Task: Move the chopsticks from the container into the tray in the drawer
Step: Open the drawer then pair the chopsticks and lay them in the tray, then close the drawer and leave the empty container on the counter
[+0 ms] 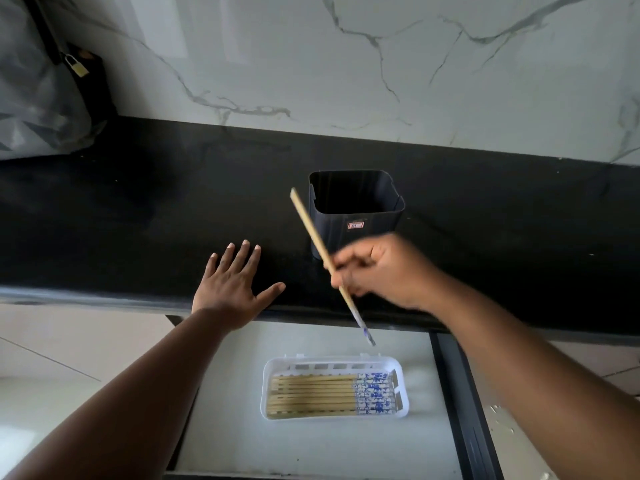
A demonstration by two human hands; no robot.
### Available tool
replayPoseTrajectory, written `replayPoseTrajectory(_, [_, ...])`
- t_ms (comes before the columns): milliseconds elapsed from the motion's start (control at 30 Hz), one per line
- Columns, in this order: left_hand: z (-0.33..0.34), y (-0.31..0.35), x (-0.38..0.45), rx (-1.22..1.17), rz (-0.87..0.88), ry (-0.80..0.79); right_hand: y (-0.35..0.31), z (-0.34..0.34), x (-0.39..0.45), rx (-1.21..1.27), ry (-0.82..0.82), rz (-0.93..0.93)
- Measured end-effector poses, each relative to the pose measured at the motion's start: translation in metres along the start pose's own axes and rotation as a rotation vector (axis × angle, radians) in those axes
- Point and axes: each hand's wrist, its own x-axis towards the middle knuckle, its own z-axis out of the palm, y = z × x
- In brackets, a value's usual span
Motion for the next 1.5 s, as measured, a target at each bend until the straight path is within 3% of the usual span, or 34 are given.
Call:
replayPoseTrajectory(133, [0.002, -0.001, 0.000, 0.001, 0.006, 0.006, 0.069, 0.038, -0.019, -0.304, -0.140, 0.151])
replayPoseTrajectory(300, [0.003, -0.002, 0.001, 0.011, 0.005, 0.001, 0.117, 0.072, -0.036, -0.685, -0.317, 0.125])
replayPoseTrajectory(700, [0.004, -0.002, 0.000, 0.014, 0.011, 0.010, 0.188, 0.115, -0.046, -0.980, -0.423, 0.050])
replayPoseTrajectory(1167, [0.006, -0.003, 0.000, 0.026, 0.001, 0.020, 0.186, 0.113, -0.054, -0.955, -0.306, 0.139])
replayPoseTrajectory(1500, [0.004, -0.001, -0.020, -0.029, 0.038, -0.027, 0.156, 0.105, -0.114, -0.794, -0.025, 0.131])
